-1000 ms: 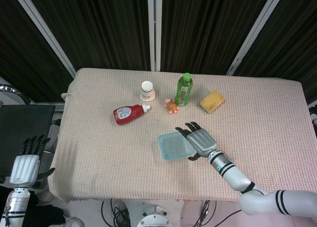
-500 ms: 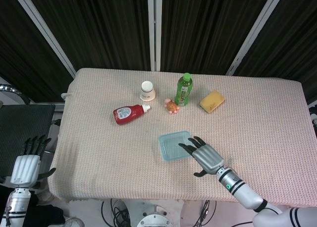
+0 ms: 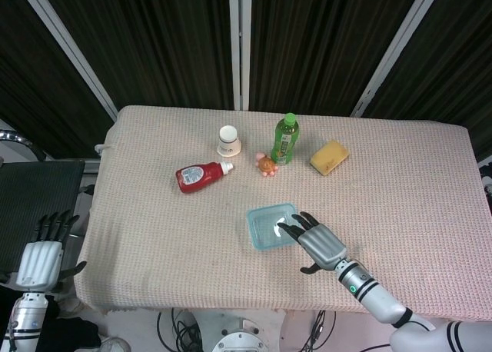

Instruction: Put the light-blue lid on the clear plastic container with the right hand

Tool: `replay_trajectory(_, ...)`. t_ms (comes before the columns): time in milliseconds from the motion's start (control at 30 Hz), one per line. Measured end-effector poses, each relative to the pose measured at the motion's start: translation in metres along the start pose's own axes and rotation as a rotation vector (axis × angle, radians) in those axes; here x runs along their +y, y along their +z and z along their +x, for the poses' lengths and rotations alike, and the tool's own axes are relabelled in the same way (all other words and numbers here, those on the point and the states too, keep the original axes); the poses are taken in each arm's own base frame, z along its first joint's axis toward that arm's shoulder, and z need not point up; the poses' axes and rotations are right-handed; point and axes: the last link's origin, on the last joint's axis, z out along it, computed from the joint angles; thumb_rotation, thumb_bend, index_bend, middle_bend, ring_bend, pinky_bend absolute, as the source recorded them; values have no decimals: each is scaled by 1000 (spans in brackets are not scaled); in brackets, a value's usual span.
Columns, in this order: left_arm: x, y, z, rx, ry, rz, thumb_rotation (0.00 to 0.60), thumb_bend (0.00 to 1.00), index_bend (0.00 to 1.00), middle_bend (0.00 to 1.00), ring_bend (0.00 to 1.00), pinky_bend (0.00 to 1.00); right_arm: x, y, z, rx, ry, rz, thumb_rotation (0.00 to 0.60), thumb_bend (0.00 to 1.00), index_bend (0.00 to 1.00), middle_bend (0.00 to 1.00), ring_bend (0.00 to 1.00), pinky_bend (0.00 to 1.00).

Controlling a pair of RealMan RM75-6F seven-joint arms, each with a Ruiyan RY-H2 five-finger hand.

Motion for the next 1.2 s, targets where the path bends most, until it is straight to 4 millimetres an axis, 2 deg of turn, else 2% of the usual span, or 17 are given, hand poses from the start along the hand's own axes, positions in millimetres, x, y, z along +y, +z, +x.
replay_trajectory(167,0,1,0,1,0,-3,600,60,123,47,0,0,-1,-1,5,31,10,5,600,0,0,257,0,0)
replay_trajectory(433,0,4,3,9,2,-9,600,60,123,47,0,0,1,-10,25,116,27,0,600,0,0,250,0,0)
replay_trajectory(533,0,6,4,18,5,-10,600,59,123,47,0,0,8,-15,32,166,43,-33,600,1,0,196,0,0)
replay_trajectory(700,1,11,8,38,9,-12,600,60,123,47,0,0,30,-31,45,298,57,-130,600,26,0,23,0,0)
replay_trajectory(800,2,13,9,45,14,-15,600,58,123,47,0,0,49,-49,49,393,64,-215,600,26,0,0,0,0)
replay_trajectory(933,6,15,11,53,19,-20,600,59,123,47,0,0,75,-84,45,495,110,-319,600,26,0,0,0,0)
replay_trajectory(1067,8,15,13,60,25,-22,600,58,123,47,0,0,91,-119,31,545,173,-377,600,26,0,0,0,0)
replay_trajectory(1200,10,13,16,71,29,-17,600,58,123,47,0,0,100,-149,13,555,228,-394,600,26,0,0,0,0)
